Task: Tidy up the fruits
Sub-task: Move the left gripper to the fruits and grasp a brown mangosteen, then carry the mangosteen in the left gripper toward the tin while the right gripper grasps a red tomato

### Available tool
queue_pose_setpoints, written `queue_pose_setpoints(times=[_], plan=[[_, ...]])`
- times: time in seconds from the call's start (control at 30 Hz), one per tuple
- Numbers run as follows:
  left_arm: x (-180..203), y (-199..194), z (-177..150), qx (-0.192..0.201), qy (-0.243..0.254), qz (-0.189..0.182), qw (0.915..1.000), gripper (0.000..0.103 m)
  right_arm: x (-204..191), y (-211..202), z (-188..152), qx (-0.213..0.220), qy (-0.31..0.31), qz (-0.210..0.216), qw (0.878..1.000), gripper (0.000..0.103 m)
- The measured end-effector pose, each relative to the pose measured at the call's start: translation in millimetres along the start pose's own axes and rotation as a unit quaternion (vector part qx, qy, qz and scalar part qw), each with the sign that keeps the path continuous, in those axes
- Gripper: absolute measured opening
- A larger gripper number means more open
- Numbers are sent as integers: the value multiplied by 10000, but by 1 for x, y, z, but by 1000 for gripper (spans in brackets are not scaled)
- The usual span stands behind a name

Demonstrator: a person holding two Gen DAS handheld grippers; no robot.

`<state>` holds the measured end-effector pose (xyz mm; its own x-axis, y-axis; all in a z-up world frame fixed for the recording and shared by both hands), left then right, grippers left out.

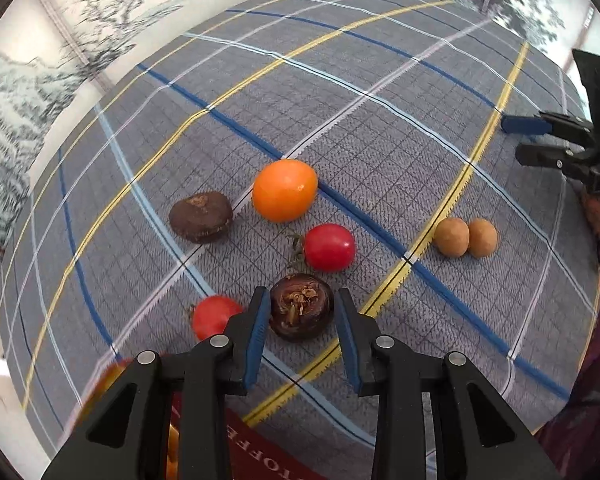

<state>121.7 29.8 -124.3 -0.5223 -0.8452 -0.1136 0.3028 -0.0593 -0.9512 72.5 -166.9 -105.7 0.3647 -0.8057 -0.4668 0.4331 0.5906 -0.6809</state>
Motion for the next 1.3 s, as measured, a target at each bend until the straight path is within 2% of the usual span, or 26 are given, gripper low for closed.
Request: queue_pose_setpoints(times=[0.1,0.2,0.37,0.57,0.7,0.83,0.97,1.1,1.17,1.2,1.3], plan=[[11,-6,-5,-41,-243,-173,9995,33,0,1,1,-9,-38,-21,10000,65],[21,-6,-9,-115,-139,60,9998,33,-1,1,0,-8,-42,-25,10000,66],[12,-2,-6,-127,-391,-57,9991,37,-2,1,-1,-22,-80,-32,10000,67],[15,3,-2,-160,-324,49,9993,38,-3,1,-2,-24,-63,-4,10000,68],[10,8,-2,-230,-553,-201,9980,43,-3,1,-2,-32,-68,11,10000,69],[10,16,-3,-296,-659,-299,9969,42,-3,0,-2,-30,-71,7,10000,69],[11,10,-2,-125,-898,-71,9959,39,-4,0,-2,-30,-71,7,10000,69],[15,-28,-14,495,-1712,178,9838,39,-9,0,-1,-25,-199,1,9998,69],[23,-45,-25,764,-2097,105,9747,39,-27,2,-1,-100,-650,65,9978,57],[30,-57,-33,920,-2271,191,9693,39,-37,4,0,-151,-819,116,9965,55],[48,-78,-48,1180,-2439,357,9619,39,-77,14,8,-342,-1270,478,9902,49]])
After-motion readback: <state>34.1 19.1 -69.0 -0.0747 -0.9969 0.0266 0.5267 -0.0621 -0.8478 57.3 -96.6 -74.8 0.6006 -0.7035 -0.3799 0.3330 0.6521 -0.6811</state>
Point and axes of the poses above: each gripper's, at about its wrist camera, not at the fingertips, and y roughly the way its jaws point, x to its right, z to its top, the point moved 5 cm from there along y, roughly the way its jaws point, and after that the axes turned 4 degrees about y, right-handed, at the moved point
